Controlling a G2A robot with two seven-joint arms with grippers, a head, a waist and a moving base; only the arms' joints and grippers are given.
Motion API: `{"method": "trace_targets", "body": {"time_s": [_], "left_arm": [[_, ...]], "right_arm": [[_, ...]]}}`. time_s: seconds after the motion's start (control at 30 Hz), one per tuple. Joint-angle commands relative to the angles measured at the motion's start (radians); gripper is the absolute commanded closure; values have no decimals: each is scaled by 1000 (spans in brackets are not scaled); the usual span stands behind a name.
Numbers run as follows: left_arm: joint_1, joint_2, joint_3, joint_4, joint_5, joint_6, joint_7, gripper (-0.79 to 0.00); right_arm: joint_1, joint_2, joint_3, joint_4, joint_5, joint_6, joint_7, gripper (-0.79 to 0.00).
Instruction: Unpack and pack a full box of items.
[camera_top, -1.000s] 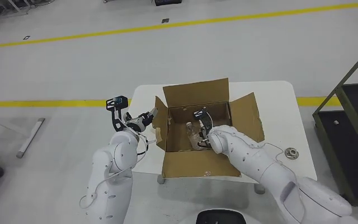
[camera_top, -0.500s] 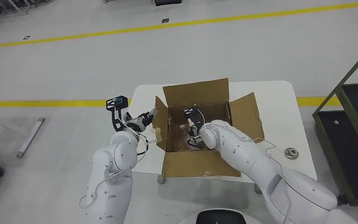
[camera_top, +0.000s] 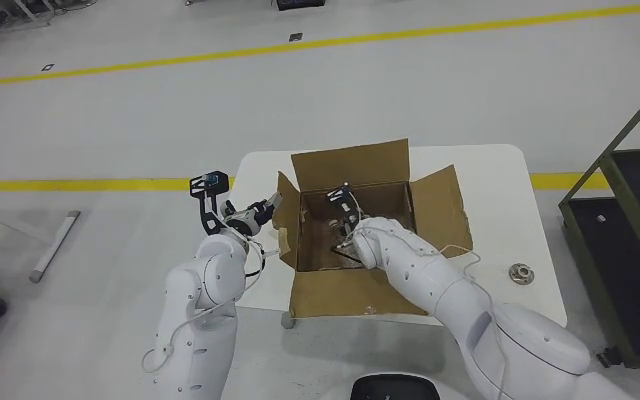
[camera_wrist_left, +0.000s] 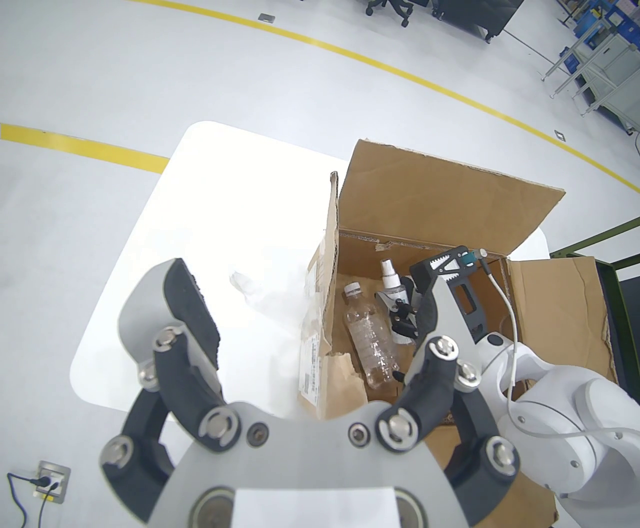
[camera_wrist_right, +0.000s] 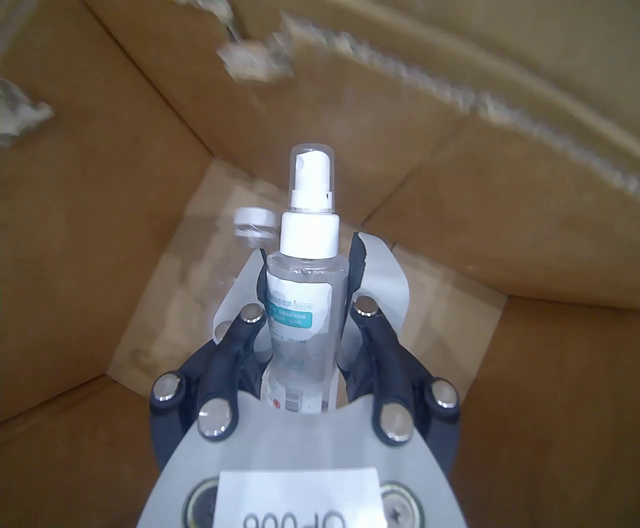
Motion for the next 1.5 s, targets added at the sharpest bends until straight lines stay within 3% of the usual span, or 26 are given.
{"method": "trace_targets", "body": {"time_s": [0.0,0.23,0.27,0.33,0.43,0.53,0.6,0.63,0.7,0.87,0.9,1.0,1.07,1.1,1.17,1.27,1.37,1.47], "left_arm": [[0,0,0,0,0,0,0,-785],[0,0,0,0,0,0,0,-785],[0,0,0,0,0,0,0,-785],[0,0,0,0,0,0,0,-785],[0,0,0,0,0,0,0,-785],[0,0,0,0,0,0,0,-785],[0,0,0,0,0,0,0,-785],[0,0,0,0,0,0,0,-785],[0,0,0,0,0,0,0,-785],[0,0,0,0,0,0,0,-785],[0,0,0,0,0,0,0,-785],[0,0,0,0,0,0,0,-785],[0,0,0,0,0,0,0,-785],[0,0,0,0,0,0,0,-785],[0,0,0,0,0,0,0,-785],[0,0,0,0,0,0,0,-785],[0,0,0,0,0,0,0,-785],[0,0,0,0,0,0,0,-785]], "right_arm": [[-5,-3,4,15,3,-1,9,0],[-3,-14,23,53,26,-49,39,0],[-4,-16,28,52,37,-73,44,-111],[0,-18,30,59,33,-97,44,-259],[3,-22,33,68,31,-117,47,-372],[5,-26,33,72,23,-132,47,-388],[6,-28,35,72,18,-146,37,-545],[7,-29,35,73,14,-149,37,-736],[11,-28,39,72,7,-155,23,-767],[21,-14,61,59,2,-162,-51,-727],[27,-5,75,49,5,-166,-78,-662],[46,28,118,20,13,-163,-137,-570],[49,52,145,-13,14,-175,-160,-382],[50,68,157,-34,-1,-174,-164,-369],[35,104,189,-105,-29,-164,-167,-262],[-32,172,261,-296,-90,-122,-132,0],[-181,253,370,-646,-212,-49,-3,0],[-424,332,539,-1095,-377,9,169,0]]}}
